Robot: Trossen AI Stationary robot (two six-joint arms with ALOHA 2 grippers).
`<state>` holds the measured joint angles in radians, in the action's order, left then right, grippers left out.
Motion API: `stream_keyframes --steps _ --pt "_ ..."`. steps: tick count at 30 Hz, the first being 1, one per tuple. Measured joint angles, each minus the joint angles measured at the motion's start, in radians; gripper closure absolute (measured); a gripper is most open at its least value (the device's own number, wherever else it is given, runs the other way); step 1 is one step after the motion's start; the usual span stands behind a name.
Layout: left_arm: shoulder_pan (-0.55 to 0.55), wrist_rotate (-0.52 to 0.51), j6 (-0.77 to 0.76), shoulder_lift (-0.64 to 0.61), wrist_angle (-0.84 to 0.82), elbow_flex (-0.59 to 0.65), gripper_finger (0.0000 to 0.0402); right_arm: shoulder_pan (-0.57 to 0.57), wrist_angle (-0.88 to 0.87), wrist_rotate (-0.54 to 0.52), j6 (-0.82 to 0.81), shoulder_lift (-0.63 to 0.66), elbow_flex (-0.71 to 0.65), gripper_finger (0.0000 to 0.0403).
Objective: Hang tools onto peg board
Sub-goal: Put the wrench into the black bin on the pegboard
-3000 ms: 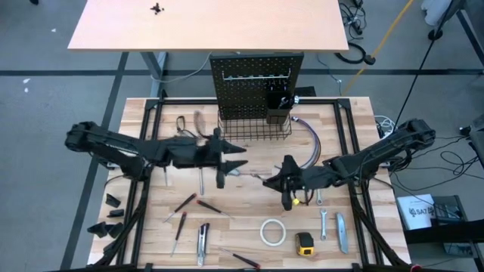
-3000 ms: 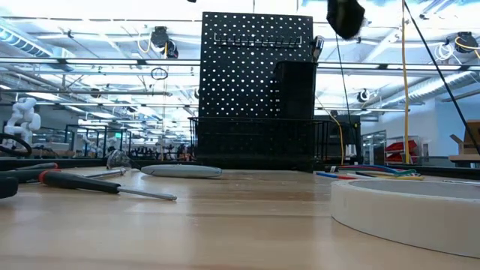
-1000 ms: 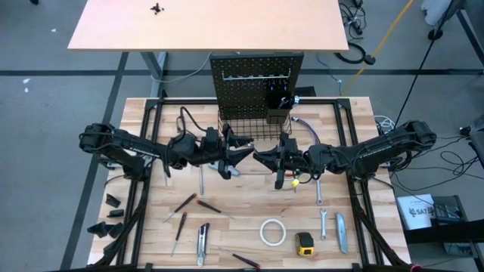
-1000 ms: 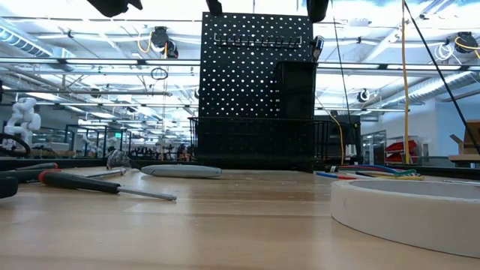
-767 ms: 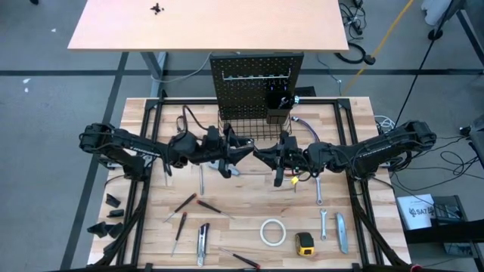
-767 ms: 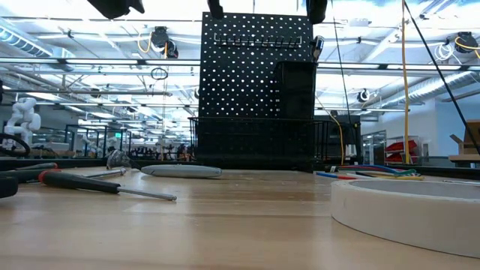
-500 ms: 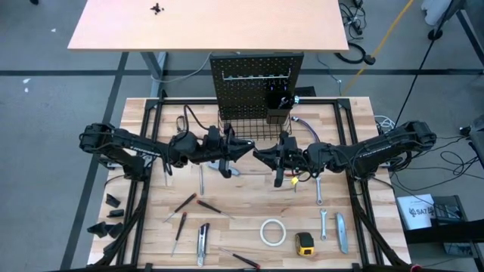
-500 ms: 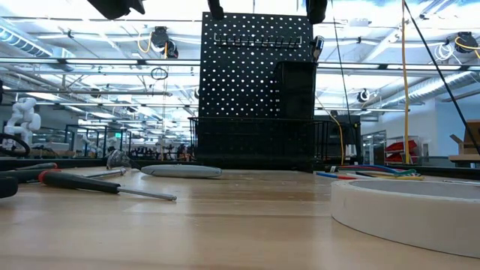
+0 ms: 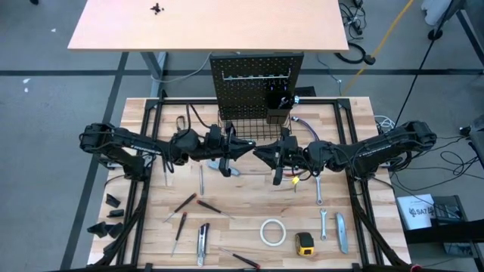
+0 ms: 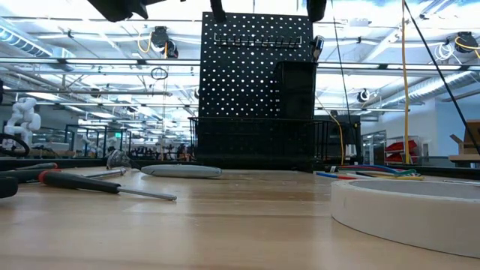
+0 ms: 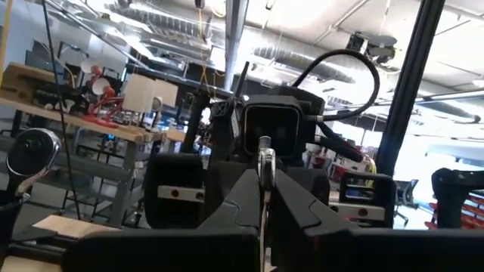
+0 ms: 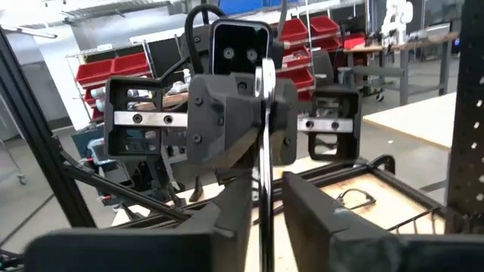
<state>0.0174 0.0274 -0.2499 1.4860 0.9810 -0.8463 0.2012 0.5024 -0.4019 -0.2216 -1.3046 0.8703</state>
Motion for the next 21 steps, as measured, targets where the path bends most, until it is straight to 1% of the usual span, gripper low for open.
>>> stream_keyframes --steps 3,6,9,12,13,17,21 --pt "0.001 0.012 0.002 0.000 -0.004 0.000 0.0394 -0.005 -0.015 0.005 -0.011 0.014 0.000 0.0287" --pt "-0.006 0.049 0.001 0.000 -0.015 0.000 0.0394 -0.017 -0.074 0.027 -0.066 0.033 0.000 0.0260" --pt "-0.007 0.054 -0.005 -0.002 -0.056 0.000 0.0394 -0.037 -0.145 0.096 -0.134 0.041 0.003 0.0245" --pt "-0.007 0.057 -0.017 -0.003 -0.129 -0.006 0.0394 -0.053 -0.261 0.163 -0.186 0.039 0.044 0.0242" --pt "-0.007 0.059 -0.025 -0.003 -0.161 -0.014 0.0394 -0.055 -0.301 0.170 -0.188 0.033 0.066 0.0242" --pt "-0.007 0.058 -0.011 -0.004 -0.297 -0.057 0.0394 -0.059 -0.458 0.174 -0.180 0.007 0.142 0.0247" --pt "-0.009 0.057 0.041 -0.004 -0.364 -0.088 0.0394 -0.070 -0.554 0.174 -0.176 -0.016 0.195 0.0253"
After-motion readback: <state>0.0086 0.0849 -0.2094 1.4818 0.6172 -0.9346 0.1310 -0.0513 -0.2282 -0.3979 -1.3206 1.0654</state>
